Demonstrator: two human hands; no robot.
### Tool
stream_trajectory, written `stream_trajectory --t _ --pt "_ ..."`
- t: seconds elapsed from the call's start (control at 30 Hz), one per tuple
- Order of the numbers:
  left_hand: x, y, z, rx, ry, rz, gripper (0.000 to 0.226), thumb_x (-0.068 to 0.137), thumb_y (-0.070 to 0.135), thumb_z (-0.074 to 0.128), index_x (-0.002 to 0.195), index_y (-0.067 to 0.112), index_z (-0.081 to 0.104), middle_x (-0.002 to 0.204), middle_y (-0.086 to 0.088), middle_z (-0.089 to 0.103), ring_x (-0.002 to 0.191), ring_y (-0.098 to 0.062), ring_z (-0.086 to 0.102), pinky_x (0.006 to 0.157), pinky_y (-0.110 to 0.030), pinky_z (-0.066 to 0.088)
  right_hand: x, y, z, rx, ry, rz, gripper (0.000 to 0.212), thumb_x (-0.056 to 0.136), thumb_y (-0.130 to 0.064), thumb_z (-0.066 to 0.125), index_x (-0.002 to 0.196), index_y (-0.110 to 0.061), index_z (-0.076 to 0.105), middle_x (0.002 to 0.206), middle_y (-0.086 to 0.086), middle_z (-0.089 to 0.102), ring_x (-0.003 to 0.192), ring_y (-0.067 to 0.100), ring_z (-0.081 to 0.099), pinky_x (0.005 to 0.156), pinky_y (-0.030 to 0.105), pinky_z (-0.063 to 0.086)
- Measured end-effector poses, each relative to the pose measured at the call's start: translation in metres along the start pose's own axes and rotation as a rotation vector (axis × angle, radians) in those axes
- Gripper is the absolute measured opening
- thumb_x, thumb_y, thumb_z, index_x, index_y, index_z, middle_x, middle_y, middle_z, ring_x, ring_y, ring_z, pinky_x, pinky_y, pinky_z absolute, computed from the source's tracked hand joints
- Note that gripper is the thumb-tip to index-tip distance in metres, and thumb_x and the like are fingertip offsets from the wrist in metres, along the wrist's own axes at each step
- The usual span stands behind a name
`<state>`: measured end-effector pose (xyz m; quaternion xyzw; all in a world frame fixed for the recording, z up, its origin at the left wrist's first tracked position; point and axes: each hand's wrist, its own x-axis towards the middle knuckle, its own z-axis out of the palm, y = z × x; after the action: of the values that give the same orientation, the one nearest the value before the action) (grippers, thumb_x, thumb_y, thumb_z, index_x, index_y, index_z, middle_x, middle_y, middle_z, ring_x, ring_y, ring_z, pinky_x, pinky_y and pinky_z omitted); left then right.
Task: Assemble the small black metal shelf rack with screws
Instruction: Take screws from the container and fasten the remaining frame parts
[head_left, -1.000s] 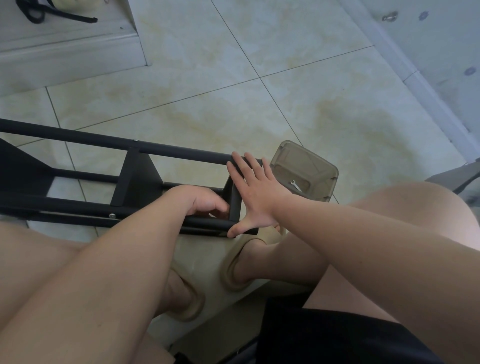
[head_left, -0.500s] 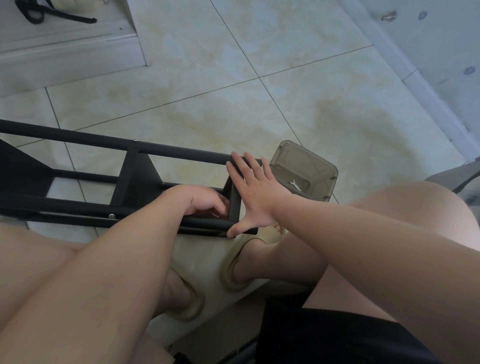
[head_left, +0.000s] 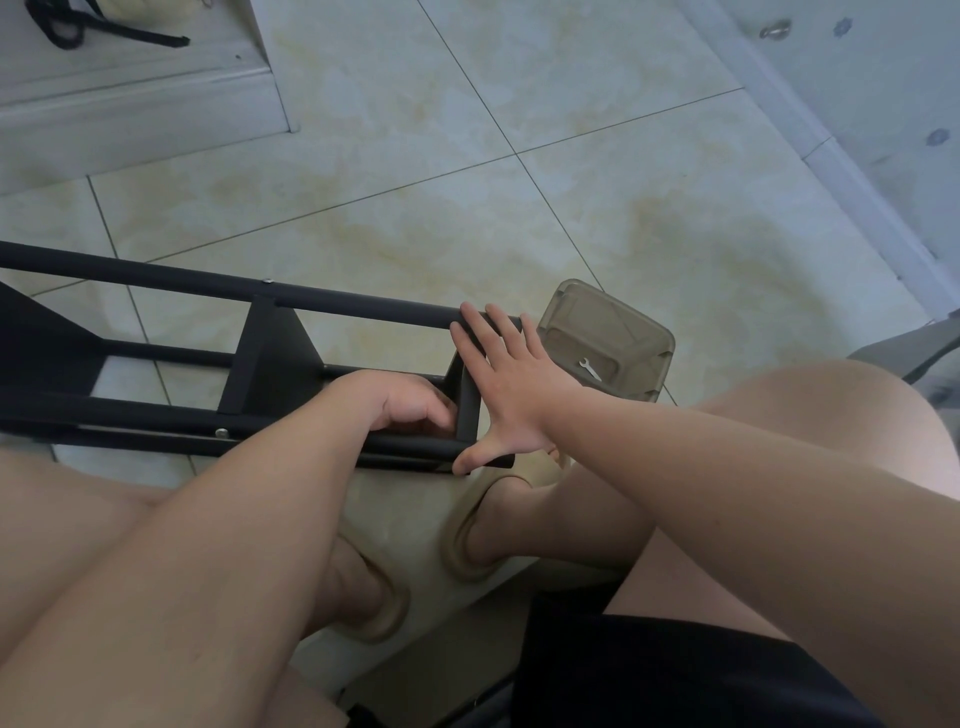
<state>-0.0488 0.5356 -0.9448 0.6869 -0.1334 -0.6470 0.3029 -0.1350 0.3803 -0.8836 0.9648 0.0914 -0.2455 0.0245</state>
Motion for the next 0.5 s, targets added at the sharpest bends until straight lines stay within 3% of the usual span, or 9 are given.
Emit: stream_trajectory --t 0.13,0.23,0.33,0.43,0.5 --pt "-0.0013 -0.0014 -0.0016 -0.05 -0.061 -0.03 0.019 0.076 0.013 0.065 0.076 0.025 0.08 0.078 0.001 0.073 0.076 -0.017 0.066 0.076 -0.03 0.049 0.001 0.0007 0.0016 -0.002 0.008 0.002 0.155 0.052 -0.102 0.047 0.159 -0.008 -0.015 0.166 0.014 -0.023 0.152 0.039 -0.021 0.122 0.059 -0.007" --pt "-0.0009 -0.0003 0.0001 -0.085 -0.057 -0.09 0.022 0.089 0.013 0.059 0.081 0.018 0.08 0.081 0.001 0.075 0.074 -0.013 0.069 0.077 -0.029 0.048 0.0018 0.0012 0.0024 0.0 0.008 -0.001 0.155 0.052 -0.102 0.047 0.159 -0.008 -0.015 0.166 0.014 -0.024 0.152 0.039 -0.021 0.122 0.059 -0.007" --pt "-0.002 0.0018 0.0016 -0.024 -0.024 -0.114 0.032 0.089 0.019 0.062 0.06 0.02 0.077 0.069 0.005 0.072 0.06 -0.007 0.066 0.07 -0.028 0.047 0.0019 0.0014 0.003 0.004 0.008 -0.004 0.155 0.052 -0.102 0.047 0.159 -0.009 -0.015 0.166 0.014 -0.024 0.152 0.039 -0.021 0.122 0.06 -0.008" --pt "-0.0045 0.0029 0.0015 -0.013 -0.021 -0.087 0.015 0.08 0.022 0.069 0.088 0.013 0.079 0.088 -0.006 0.077 0.081 -0.019 0.07 0.086 -0.035 0.052 0.0019 0.0015 0.0027 0.006 0.005 -0.005 0.155 0.053 -0.102 0.048 0.159 -0.009 -0.015 0.165 0.014 -0.024 0.152 0.039 -0.021 0.122 0.06 -0.007" --pt "-0.0062 0.0034 0.0014 -0.003 -0.009 -0.064 0.043 0.067 0.025 0.07 0.105 0.006 0.076 0.103 -0.013 0.076 0.092 -0.024 0.069 0.094 -0.038 0.05 0.0017 0.0014 0.0025 0.006 0.004 -0.003 0.155 0.053 -0.102 0.048 0.159 -0.009 -0.016 0.165 0.014 -0.025 0.152 0.039 -0.022 0.122 0.06 -0.007"
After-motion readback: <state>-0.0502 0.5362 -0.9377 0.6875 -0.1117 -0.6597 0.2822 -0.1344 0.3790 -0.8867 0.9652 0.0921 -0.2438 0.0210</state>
